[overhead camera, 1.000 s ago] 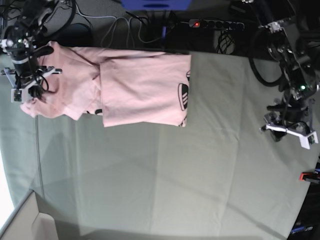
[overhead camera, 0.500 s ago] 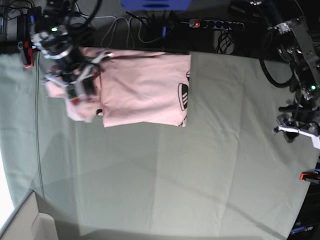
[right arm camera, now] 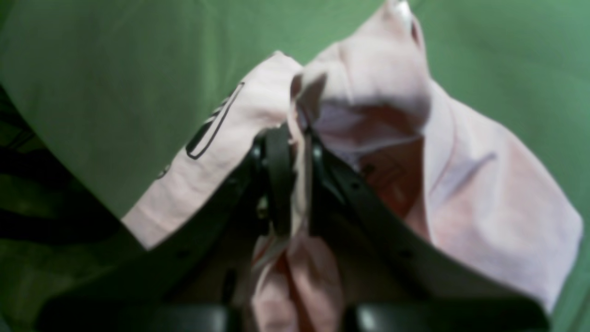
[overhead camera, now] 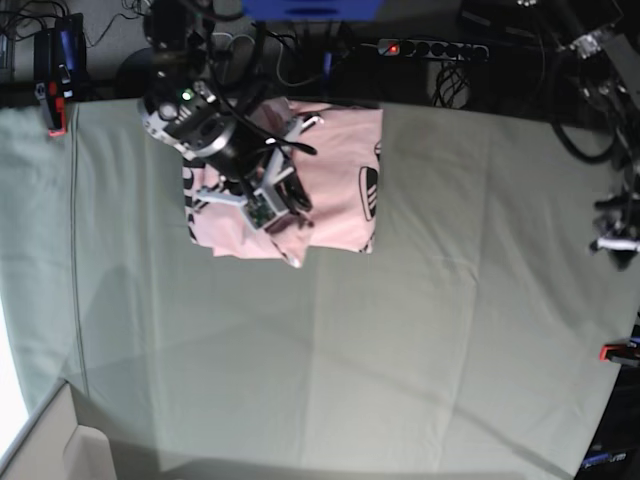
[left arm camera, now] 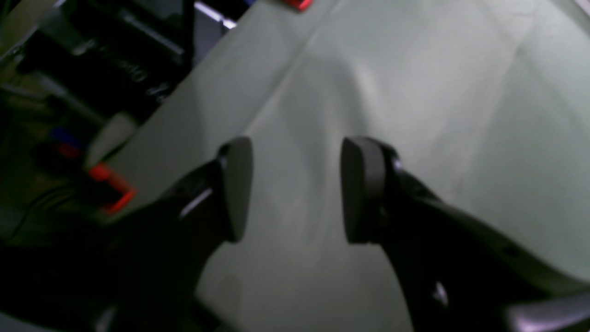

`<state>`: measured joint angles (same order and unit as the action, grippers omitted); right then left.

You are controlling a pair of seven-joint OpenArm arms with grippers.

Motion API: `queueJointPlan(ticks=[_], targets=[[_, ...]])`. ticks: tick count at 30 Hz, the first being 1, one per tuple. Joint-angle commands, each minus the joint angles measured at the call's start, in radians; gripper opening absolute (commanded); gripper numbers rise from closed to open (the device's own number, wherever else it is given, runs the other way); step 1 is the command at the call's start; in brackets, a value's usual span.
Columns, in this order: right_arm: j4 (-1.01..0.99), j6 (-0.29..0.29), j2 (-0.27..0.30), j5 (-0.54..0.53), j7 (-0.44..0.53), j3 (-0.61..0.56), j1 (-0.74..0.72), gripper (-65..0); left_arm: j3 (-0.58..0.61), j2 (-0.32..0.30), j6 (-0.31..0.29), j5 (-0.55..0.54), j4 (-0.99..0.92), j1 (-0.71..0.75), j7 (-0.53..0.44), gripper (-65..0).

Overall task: Layout the t-shirt on the table in an organized manner, then fold the t-shirt properly
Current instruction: 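Grasp the shirt end with the right gripper and fold it over the stack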

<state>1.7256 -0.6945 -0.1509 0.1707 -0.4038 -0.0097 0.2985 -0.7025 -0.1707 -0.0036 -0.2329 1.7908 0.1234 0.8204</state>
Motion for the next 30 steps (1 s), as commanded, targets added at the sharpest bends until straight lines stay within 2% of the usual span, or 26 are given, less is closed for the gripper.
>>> queueJointPlan(ticks=[1, 7, 13, 21, 30], targets=[[-0.003, -0.004, -0.006, -0.023, 0.030, -0.009, -0.017, -65.0, -0.022, -0.014, 0.003, 0.004, 0.027, 0.002, -0.017, -34.8], [-0.095, -0.004, -0.006, -0.024, 0.030, -0.052, -0.089, -65.0, -0.042, -0.048, 0.003, 0.004, 0.019, 0.043, -0.019, -34.8], [-0.158, -0.004, -0.006, -0.024, 0.030, -0.102, -0.152, -65.0, -0.042, -0.048, 0.003, 0.005, 0.025, 0.049, -0.017, -34.7], [-0.207, -0.004, -0.006, -0.026, 0.032, -0.103, -0.193, -65.0, -0.041, -0.048, 0.003, 0.005, 0.020, 0.071, -0.017, -34.7], [-0.261, -0.004, -0.006, -0.026, 0.035, -0.183, -0.229, -65.0, -0.039, -0.046, 0.003, 0.005, 0.020, 0.074, -0.017, -34.7]])
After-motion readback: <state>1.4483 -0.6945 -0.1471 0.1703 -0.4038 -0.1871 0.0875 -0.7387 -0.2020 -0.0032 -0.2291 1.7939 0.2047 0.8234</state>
